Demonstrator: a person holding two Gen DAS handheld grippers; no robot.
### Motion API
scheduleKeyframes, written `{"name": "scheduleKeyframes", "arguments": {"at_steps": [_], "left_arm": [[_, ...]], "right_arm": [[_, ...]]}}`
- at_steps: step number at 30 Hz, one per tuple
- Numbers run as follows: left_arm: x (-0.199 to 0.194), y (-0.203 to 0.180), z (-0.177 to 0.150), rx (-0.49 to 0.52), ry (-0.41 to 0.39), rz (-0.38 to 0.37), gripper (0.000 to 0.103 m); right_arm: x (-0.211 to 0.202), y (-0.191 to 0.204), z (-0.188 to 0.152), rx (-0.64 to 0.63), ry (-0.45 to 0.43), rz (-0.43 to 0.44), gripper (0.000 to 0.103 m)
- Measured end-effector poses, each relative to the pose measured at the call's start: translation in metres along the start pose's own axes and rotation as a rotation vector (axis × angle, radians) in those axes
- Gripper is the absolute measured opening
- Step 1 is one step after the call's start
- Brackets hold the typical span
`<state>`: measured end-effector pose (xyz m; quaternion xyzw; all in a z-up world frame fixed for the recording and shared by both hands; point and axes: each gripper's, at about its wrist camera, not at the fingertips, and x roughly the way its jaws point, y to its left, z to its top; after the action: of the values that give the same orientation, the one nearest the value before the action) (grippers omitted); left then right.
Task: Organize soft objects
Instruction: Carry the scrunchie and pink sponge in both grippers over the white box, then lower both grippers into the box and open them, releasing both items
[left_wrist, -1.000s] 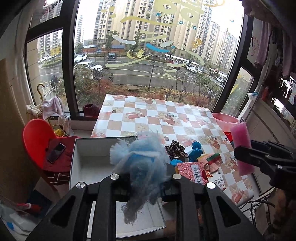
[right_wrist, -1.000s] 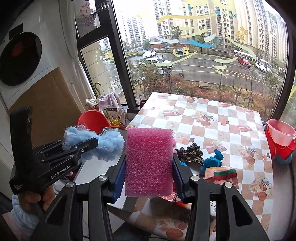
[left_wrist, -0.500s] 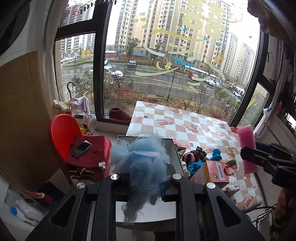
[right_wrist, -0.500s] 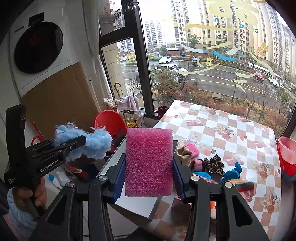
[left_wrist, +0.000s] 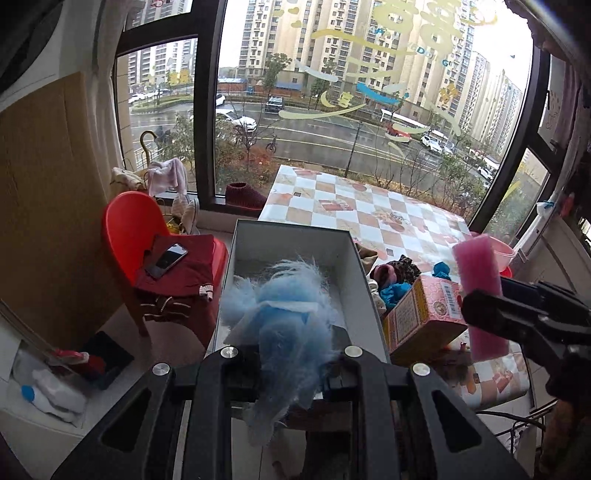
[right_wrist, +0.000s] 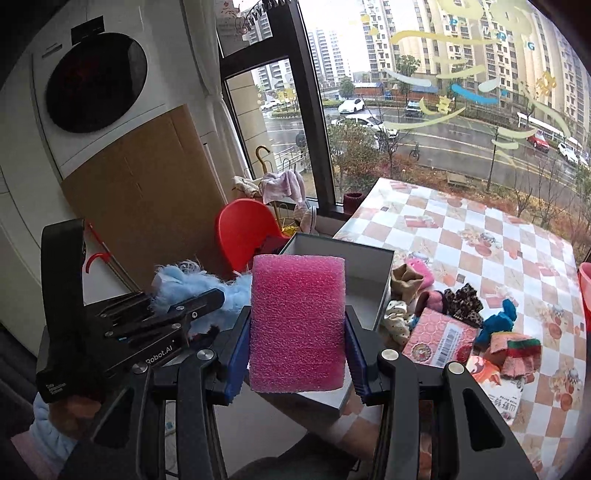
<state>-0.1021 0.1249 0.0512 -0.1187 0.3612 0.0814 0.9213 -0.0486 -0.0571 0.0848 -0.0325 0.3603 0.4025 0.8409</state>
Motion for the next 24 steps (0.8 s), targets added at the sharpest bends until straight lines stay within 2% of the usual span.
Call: {"name": "scheduleKeyframes", "arguments": {"at_steps": [5, 10, 15, 24], "left_arm": [[0.03, 0.002, -0.013, -0.031, 0.077, 0.042, 0.024], [0.063, 0.004, -0.028, -0.067, 0.151, 0.068, 0.024], [0.082, 0.004, -0.033, -0.074, 0.173, 0.122, 0.023], [0.108, 0.008, -0.037, -0.101, 0.217, 0.152, 0.023]], "right_arm": [[0.044, -0.021, -0.018, 0.069, 0.093, 0.053, 0.047], [0.076, -0.033, -0.032, 0.09, 0.141, 0.064, 0.047], [0.104, -0.037, -0.038, 0.095, 0.185, 0.101, 0.047], [0.126, -0.049, -0.048, 0.11, 0.215, 0.126, 0.047]]}}
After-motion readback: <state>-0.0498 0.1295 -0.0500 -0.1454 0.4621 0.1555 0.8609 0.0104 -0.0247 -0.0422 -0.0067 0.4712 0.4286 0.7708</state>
